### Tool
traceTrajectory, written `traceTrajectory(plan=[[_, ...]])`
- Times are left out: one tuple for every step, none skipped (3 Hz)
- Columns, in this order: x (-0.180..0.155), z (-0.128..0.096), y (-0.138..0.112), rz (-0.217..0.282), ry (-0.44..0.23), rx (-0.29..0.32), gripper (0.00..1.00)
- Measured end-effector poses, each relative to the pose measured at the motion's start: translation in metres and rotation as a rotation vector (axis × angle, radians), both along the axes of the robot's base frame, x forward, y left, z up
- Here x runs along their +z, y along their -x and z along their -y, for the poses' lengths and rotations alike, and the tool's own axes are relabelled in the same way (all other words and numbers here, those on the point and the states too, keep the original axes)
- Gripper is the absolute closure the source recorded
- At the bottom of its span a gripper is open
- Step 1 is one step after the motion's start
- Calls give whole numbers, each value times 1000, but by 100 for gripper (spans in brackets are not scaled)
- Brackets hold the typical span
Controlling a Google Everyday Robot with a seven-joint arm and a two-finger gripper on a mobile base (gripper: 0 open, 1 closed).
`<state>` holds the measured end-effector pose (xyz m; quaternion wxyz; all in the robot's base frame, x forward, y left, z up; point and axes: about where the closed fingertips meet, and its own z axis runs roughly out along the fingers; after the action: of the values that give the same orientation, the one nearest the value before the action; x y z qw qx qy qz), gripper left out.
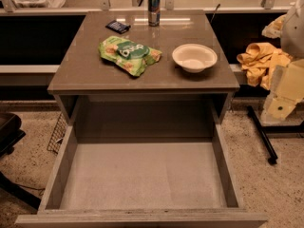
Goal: Close top drawer
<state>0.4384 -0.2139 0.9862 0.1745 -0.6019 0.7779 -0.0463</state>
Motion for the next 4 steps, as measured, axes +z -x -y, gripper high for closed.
traceTrajectory(plan=[[0, 0, 0, 1, 0, 0, 0], [-10, 16, 12, 13, -21, -11, 0], [-38, 50, 43, 40, -64, -35, 0], [-72, 78, 81, 87, -102, -65, 16]])
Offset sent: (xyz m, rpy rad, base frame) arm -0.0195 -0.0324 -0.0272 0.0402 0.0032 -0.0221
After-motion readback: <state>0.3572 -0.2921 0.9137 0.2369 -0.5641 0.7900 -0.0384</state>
